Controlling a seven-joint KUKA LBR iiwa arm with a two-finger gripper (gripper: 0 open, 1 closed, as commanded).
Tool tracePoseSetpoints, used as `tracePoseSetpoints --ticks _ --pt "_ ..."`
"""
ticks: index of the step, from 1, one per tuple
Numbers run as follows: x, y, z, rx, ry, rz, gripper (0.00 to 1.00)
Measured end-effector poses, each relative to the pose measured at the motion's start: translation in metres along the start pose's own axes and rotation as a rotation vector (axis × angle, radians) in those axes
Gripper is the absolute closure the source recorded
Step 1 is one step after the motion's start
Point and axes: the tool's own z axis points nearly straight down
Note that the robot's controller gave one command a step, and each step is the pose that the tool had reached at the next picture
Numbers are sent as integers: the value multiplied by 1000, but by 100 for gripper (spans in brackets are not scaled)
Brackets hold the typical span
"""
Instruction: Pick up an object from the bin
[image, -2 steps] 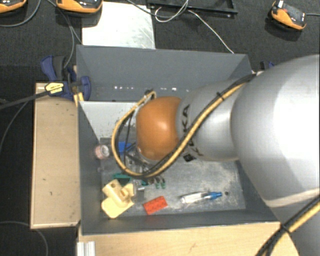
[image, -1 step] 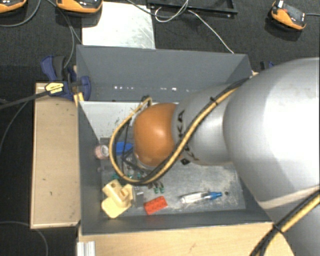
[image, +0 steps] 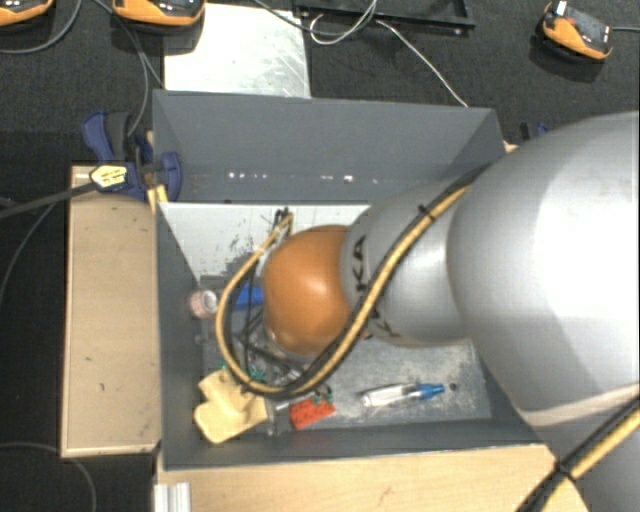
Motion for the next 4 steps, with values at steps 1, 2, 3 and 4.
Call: tracePoseSetpoints --ticks 1,2,3,4 --pt "-7 18 1 1 0 44 0" --pt "-5 -5 1 -1 -2 -35 100" --pt "-5 -5 1 -1 -1 -32 100" --pt "-8 -2 1 0 -5 -52 100"
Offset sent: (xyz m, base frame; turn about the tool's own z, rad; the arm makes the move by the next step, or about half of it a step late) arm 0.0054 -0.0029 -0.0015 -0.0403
